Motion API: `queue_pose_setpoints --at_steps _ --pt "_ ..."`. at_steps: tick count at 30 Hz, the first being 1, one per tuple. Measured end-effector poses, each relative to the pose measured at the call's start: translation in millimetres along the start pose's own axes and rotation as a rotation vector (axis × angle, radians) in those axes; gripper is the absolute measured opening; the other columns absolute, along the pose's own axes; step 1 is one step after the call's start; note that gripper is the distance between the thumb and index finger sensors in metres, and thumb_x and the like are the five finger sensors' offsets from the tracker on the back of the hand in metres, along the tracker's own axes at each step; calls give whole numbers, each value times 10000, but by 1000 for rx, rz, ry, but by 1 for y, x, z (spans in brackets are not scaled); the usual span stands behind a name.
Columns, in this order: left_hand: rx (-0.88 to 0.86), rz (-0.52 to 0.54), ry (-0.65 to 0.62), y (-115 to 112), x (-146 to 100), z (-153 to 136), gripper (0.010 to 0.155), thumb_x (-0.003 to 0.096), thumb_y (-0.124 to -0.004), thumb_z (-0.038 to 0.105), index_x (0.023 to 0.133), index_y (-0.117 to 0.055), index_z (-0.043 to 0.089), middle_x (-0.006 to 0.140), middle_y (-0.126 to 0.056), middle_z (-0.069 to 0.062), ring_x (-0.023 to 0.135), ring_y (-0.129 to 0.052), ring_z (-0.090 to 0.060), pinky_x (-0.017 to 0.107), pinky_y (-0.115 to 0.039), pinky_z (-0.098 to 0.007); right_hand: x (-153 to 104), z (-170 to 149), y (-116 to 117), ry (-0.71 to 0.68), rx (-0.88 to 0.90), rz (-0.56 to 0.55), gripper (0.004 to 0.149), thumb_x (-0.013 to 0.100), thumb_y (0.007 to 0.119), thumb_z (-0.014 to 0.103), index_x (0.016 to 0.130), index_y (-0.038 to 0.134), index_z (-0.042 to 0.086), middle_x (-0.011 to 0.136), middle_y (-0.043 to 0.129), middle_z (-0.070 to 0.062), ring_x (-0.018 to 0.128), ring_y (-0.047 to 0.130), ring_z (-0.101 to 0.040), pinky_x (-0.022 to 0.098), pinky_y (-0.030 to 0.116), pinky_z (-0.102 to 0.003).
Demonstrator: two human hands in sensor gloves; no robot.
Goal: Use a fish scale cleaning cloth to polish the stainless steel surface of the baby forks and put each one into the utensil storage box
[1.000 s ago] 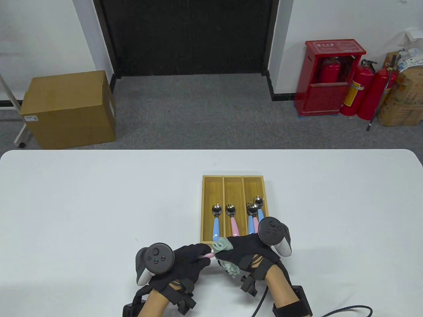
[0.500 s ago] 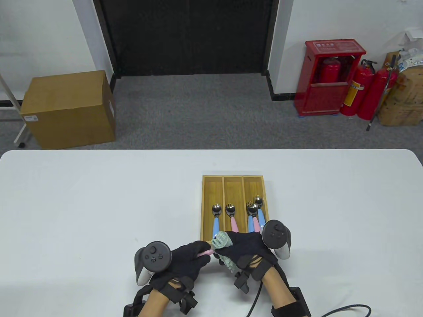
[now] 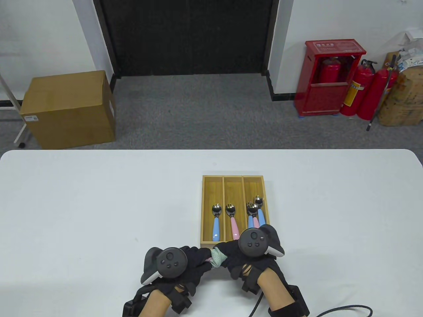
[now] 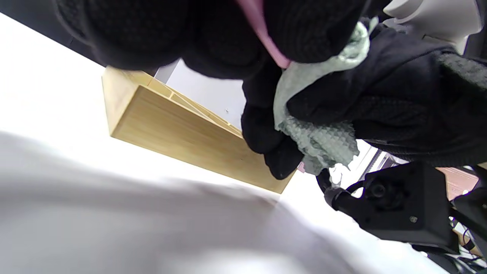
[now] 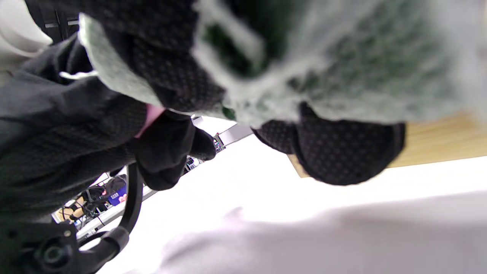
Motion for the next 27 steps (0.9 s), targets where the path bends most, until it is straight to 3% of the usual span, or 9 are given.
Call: queue_pose_setpoints --at_steps 7,18,24,27 --pt "-46 27 9 4 0 -2 462 453 -814 417 874 -821 226 578 -978 -42 381 -952 -239 580 -742 -564 -2 -12 -2 43 142 -52 486 267 920 309 688 926 68 479 1062 -207 206 1098 -296 264 869 -530" --pt "-318 92 70 6 -1 -17 468 459 -803 425 877 -823 215 566 -980 -39 362 -961 -226 555 -757 -562 -10 -32 -10 175 488 -224 478 288 904 360 659 940 61 406 1075 -193 136 1098 -251 253 878 -512" --pt "-283 80 67 6 -3 -19 465 458 -807 422 876 -822 221 568 -983 -39 365 -963 -232 556 -754 -568 -9 -24 -12 136 374 -215 482 284 914 352 653 941 43 397 1070 -210 132 1088 -275 254 870 -529" --pt "-224 67 59 6 -2 -16 462 456 -813 418 874 -823 222 570 -983 -40 367 -960 -238 560 -749 -570 -6 -16 -14 90 233 -172 480 278 922 332 659 940 41 411 1066 -220 145 1083 -293 266 861 -541"
Point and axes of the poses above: the tracker on the back of each hand, its own z axis roughly to the thumb side, its own x axis roughly from the wrist to the fingertips, y = z × x, the point moved 3 cm from there along x, roughly from the wrist to the fingertips
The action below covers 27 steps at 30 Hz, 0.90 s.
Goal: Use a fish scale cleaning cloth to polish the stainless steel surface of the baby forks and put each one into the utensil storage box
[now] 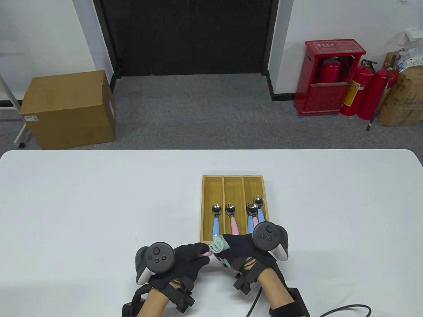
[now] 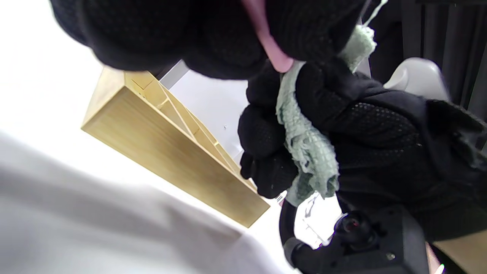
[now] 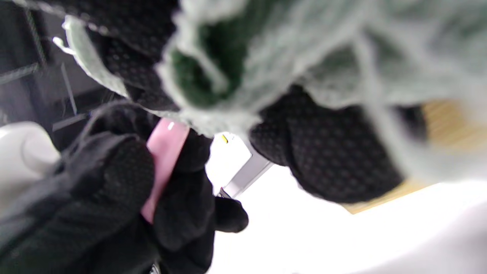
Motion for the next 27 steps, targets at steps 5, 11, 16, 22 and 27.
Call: queue_pose_setpoints --at_steps 5,11,16,22,27 --pt "151 -45 -20 -7 1 8 461 451 -824 413 871 -827 221 571 -986 -43 369 -959 -243 566 -747 -567 2 8 13 -50 -237 122 487 272 931 313 677 930 44 442 1060 -225 175 1080 -311 287 851 -554" --pt "205 -54 -32 -8 1 12 461 450 -828 411 870 -828 221 571 -986 -46 370 -957 -245 570 -744 -566 3 11 18 -58 -312 147 491 271 928 324 678 929 50 444 1061 -216 176 1082 -303 288 854 -548" --pt "193 -12 -24 -1 1 13 461 452 -820 419 870 -826 225 571 -984 -39 371 -955 -237 570 -747 -562 1 4 10 -14 -199 50 480 276 918 341 673 936 72 437 1070 -195 167 1091 -278 278 864 -531" --pt "-30 49 33 5 1 -1 470 456 -812 425 873 -824 207 557 -986 -37 348 -962 -223 546 -764 -555 -4 -9 -7 74 56 -135 459 291 906 350 655 943 74 405 1076 -191 141 1093 -258 258 871 -519" --pt "-73 75 78 5 2 -4 481 462 -802 428 882 -813 194 559 -985 -34 345 -967 -213 537 -770 -551 -8 -6 -16 105 8 -270 450 290 908 350 634 949 63 378 1074 -196 113 1085 -262 258 867 -528"
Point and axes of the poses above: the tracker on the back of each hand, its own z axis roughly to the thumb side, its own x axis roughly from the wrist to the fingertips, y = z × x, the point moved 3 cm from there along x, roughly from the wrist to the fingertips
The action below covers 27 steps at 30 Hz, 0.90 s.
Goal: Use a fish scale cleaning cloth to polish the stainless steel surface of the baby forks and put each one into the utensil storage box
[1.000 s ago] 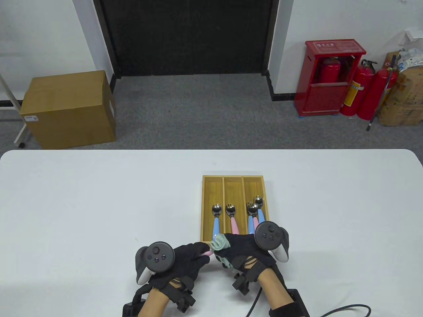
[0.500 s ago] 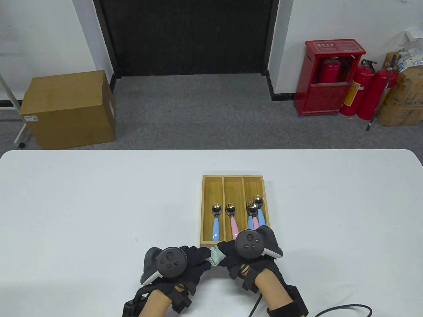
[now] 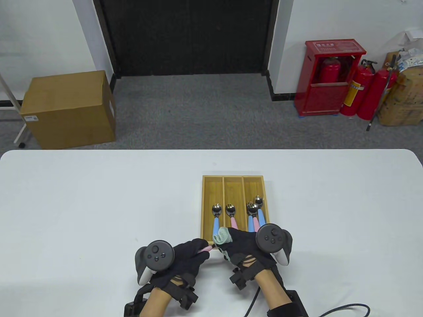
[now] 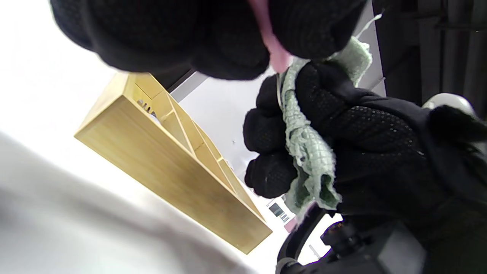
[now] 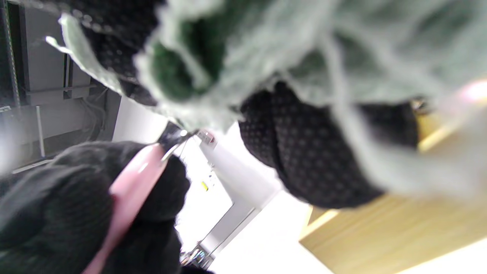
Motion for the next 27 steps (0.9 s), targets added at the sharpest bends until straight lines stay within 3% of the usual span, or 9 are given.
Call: queue_pose_setpoints --at_steps 6,8,12,16,20,27 --pt "118 11 27 1 1 2 493 466 -798 415 893 -798 168 570 -985 -45 351 -973 -218 534 -769 -551 -2 -3 -10 -16 -207 -53 438 296 919 342 624 946 52 379 1066 -200 119 1071 -280 273 857 -542" --pt "140 10 40 2 4 3 495 470 -789 413 906 -783 177 591 -978 -40 374 -972 -220 546 -761 -554 -3 -8 -15 10 -200 -80 442 301 921 340 632 941 47 389 1063 -207 127 1070 -288 278 853 -547" --pt "132 -34 152 3 19 -1 519 487 -733 381 970 -700 192 703 -931 -45 494 -961 -247 593 -711 -580 -11 -23 -36 102 -179 -247 453 314 915 340 651 924 37 411 1053 -217 148 1067 -299 295 841 -557" --pt "219 -3 241 3 37 -4 539 491 -725 355 1001 -660 192 777 -913 -54 578 -970 -282 617 -681 -601 -19 -41 -54 200 -80 -363 460 330 905 341 673 904 35 438 1043 -221 174 1065 -305 308 832 -562" --pt "272 41 315 -1 58 -4 548 493 -740 349 1010 -642 193 803 -916 -56 612 -981 -300 626 -675 -602 -24 -56 -61 256 8 -385 468 341 901 343 687 892 28 454 1035 -227 190 1064 -312 315 827 -566" --pt "435 76 438 -19 96 -5 554 500 -736 338 1025 -623 206 866 -907 -41 716 -956 -341 672 -597 -632 -23 -58 -59 265 -25 -372 473 352 896 351 696 884 26 463 1032 -227 200 1063 -313 317 825 -567"
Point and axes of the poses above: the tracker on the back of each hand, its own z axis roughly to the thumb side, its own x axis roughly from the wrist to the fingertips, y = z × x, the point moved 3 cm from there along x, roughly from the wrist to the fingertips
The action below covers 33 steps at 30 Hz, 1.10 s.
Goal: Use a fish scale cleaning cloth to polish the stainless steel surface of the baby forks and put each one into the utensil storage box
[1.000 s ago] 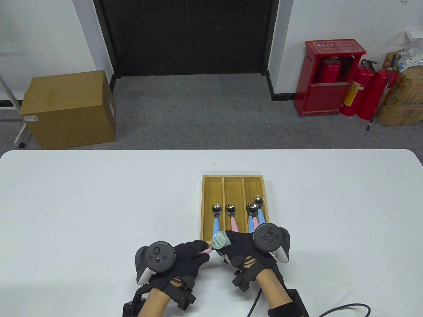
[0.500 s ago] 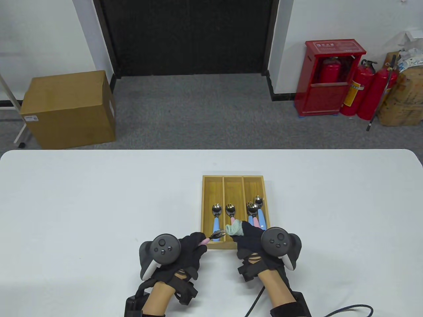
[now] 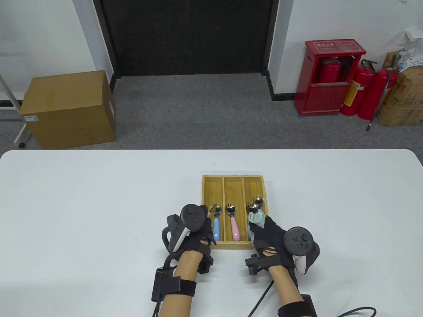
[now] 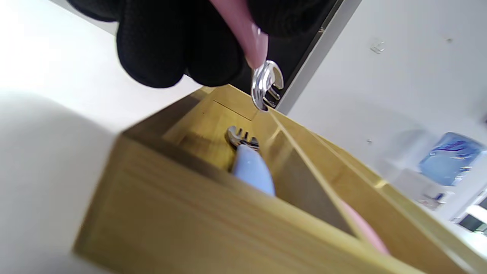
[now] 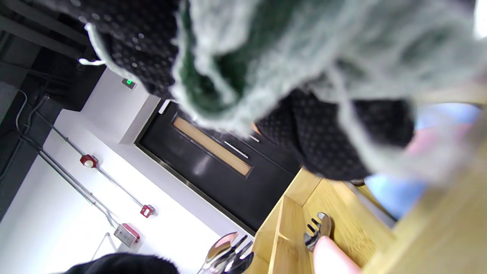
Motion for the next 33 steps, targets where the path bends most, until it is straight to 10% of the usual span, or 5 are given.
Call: queue_pose_setpoints --at_steps 10,18,27,33 --pt "1 3 47 -15 14 11 566 515 -729 406 1037 -611 222 928 -886 -43 868 -863 -385 705 -528 -636 0 2 11 -11 -31 66 482 366 892 364 704 875 21 470 1029 -231 207 1063 -314 319 824 -568" --pt "51 63 -124 24 -8 -1 618 507 -741 460 1052 -585 213 995 -825 -77 911 -816 -407 704 -506 -641 1 4 18 -23 -43 148 535 421 867 394 753 805 -20 449 1025 -204 185 1061 -287 309 836 -550" --pt "96 43 -290 73 -58 -53 812 512 -647 676 1147 -348 267 1261 -328 -25 1144 -291 -506 715 -254 -714 -3 21 36 -81 -68 278 612 452 798 411 835 606 -26 473 969 -215 183 1033 -295 308 824 -550" --pt "23 5 -301 46 -64 -98 826 514 -634 695 1146 -358 241 1251 -318 -49 1144 -231 -468 673 -156 -706 -8 42 34 -172 -109 286 541 463 775 406 809 616 22 451 968 -234 146 1023 -314 291 822 -565"
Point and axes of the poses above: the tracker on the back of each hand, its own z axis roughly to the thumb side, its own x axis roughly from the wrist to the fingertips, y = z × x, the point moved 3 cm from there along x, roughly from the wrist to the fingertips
